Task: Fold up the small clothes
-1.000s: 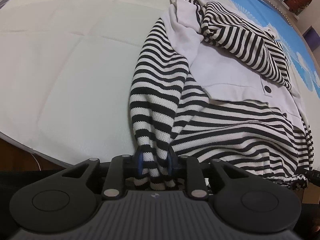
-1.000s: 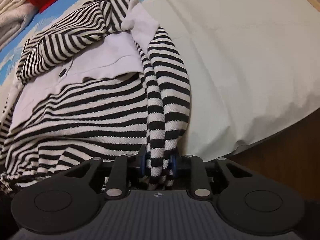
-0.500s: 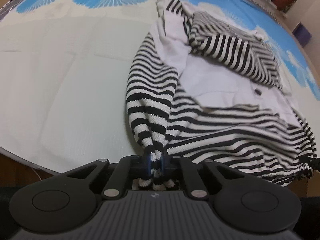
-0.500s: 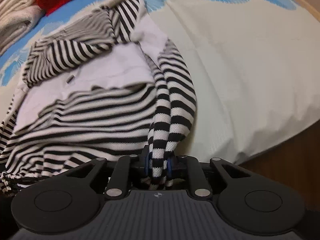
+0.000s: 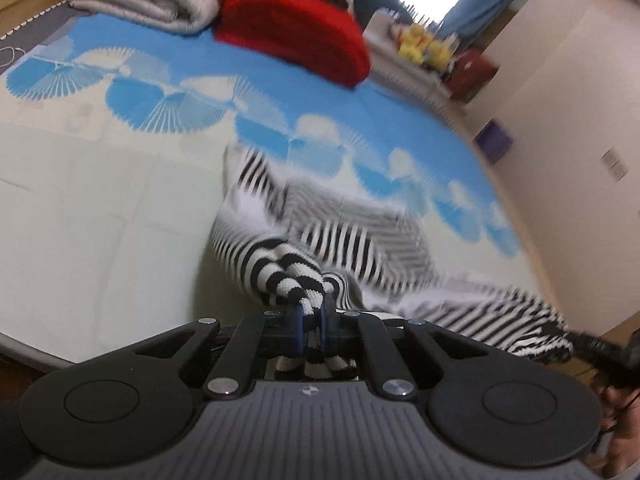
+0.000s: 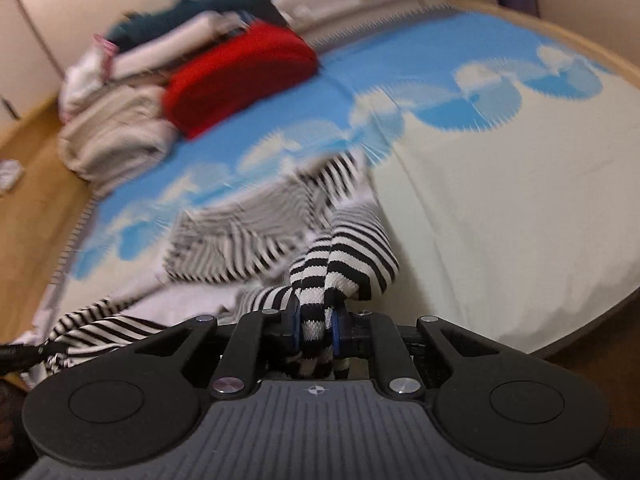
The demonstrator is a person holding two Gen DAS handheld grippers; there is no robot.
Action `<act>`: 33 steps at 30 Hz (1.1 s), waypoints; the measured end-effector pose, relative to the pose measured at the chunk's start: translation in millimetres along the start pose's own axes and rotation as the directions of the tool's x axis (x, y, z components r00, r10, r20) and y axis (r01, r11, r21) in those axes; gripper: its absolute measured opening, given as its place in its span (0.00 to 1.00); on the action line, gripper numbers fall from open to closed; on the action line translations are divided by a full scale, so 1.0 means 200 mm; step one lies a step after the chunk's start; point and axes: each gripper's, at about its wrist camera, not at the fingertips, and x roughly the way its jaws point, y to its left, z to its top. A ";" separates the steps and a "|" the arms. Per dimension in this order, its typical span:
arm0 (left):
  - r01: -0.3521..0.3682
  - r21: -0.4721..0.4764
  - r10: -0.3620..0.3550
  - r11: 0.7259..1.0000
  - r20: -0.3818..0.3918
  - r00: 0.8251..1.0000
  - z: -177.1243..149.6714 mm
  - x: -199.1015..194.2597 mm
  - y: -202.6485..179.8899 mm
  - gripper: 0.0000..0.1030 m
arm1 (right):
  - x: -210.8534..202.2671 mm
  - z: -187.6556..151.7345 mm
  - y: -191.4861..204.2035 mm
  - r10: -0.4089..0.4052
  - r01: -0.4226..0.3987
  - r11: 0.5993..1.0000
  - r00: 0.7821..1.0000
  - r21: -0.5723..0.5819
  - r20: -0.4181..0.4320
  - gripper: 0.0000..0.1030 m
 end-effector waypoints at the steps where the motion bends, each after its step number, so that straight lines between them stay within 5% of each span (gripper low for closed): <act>1: 0.015 -0.013 -0.015 1.000 -0.001 1.000 0.02 -0.01 0.01 0.07 | -0.05 0.00 0.01 0.020 -0.020 1.000 1.000 -0.004 0.009 0.13; 6: 0.005 -0.068 -0.010 0.998 -0.072 0.997 0.22 0.28 0.10 0.08 | 0.00 0.12 0.00 0.067 -0.067 0.997 0.998 0.025 0.000 0.13; 13: -0.051 -0.217 0.018 0.975 -0.151 0.988 0.55 0.99 0.35 0.12 | 0.75 0.47 -0.07 -0.001 0.012 0.993 0.996 0.115 -0.090 0.15; 16: -0.066 -0.344 0.030 0.937 -0.110 0.993 0.57 1.13 0.51 0.28 | 1.05 0.53 -0.14 -0.055 0.080 0.979 0.990 0.187 -0.131 0.25; 18: -0.057 -0.394 0.013 0.917 -0.112 0.994 0.60 1.12 0.54 0.30 | 1.15 0.53 -0.19 -0.052 0.081 0.965 0.991 0.250 -0.121 0.26; 22: 0.023 -0.256 -0.041 0.966 -0.066 0.997 0.65 1.04 0.46 0.66 | 1.11 0.59 -0.18 -0.038 0.043 0.960 0.999 0.278 -0.024 0.28; 25: 0.016 -0.172 -0.042 0.985 -0.153 0.987 0.59 1.04 0.40 0.68 | 1.05 0.59 -0.15 0.024 -0.024 0.972 1.000 0.234 0.004 0.39; 33: 0.086 0.001 -0.083 0.996 -0.257 0.963 0.40 1.03 0.28 0.68 | 1.14 0.39 -0.09 0.147 -0.101 0.977 0.958 0.188 -0.248 0.45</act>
